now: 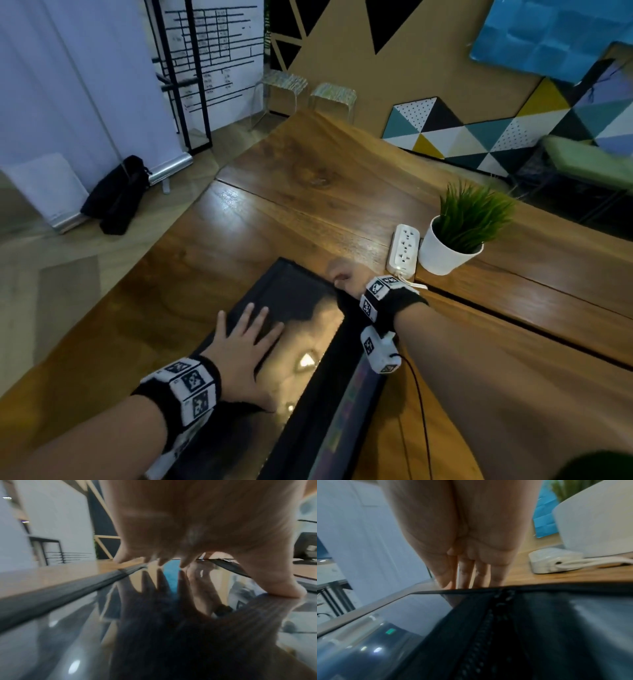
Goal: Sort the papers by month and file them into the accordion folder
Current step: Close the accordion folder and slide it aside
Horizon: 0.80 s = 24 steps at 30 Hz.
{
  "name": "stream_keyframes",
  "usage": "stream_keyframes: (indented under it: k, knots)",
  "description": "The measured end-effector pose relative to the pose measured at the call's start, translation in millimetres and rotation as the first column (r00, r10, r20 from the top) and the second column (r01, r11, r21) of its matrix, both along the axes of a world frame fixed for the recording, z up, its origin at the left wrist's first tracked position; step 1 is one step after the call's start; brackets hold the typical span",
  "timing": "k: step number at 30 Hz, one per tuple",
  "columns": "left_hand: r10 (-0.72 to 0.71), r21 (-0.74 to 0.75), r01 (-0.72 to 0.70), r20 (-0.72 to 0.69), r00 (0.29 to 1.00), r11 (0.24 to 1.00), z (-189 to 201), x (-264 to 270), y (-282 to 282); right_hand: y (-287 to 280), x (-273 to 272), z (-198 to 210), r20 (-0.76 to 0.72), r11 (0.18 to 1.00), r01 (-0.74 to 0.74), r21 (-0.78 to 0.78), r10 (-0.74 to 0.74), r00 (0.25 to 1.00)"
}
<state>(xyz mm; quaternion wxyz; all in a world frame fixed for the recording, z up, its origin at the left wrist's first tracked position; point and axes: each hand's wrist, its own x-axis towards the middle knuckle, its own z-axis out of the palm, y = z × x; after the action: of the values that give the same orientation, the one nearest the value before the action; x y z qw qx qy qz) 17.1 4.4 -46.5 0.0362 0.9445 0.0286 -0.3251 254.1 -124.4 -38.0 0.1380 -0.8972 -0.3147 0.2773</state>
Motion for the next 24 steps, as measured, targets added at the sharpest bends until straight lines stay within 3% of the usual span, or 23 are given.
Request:
stream_keyframes:
  k: [2,5,9,14,17,20,22,24]
  knots:
    - [0.07,-0.022,-0.072,-0.061,0.996,0.997,-1.2,-3.6,5.3,18.8,5.5,-5.5,-0.048,0.997,-0.075,0.004,0.075,0.996]
    - [0.057,-0.095,-0.065,-0.079,0.995,0.993,-3.7,-1.6,11.0,49.5,5.7,-1.6,-0.136,0.984,-0.175,0.044,0.179,0.974]
    - [0.009,-0.154,-0.017,-0.052,0.999,0.988,-4.8,0.4,20.2,82.8,7.5,4.3,-0.119,0.92,-0.376,-0.116,0.363,0.924]
    - [0.071,-0.283,-0.072,-0.012,0.997,0.956,-7.8,1.0,33.4,89.1,23.4,-2.1,-0.173,0.946,-0.315,-0.077,0.298,0.939]
    - [0.233,-0.417,-0.196,0.04,0.972,0.888,-4.9,0.7,43.2,88.7,30.9,-4.3,-0.214,0.933,-0.324,-0.155,0.288,0.933]
    - [0.491,-0.452,-0.388,0.136,0.86,0.804,-3.7,3.2,51.4,96.4,33.0,-0.9,-0.068,0.813,-0.473,-0.341,0.48,0.875]
    - [0.53,-0.42,-0.445,0.105,0.841,0.791,-2.6,6.6,55.0,99.7,32.4,-0.5,0.03,0.689,-0.549,-0.473,0.636,0.771]
    - [0.556,-0.416,-0.485,0.06,0.829,0.769,-1.4,10.5,58.5,92.9,34.8,-2.1,0.062,0.617,-0.581,-0.531,0.712,0.699]
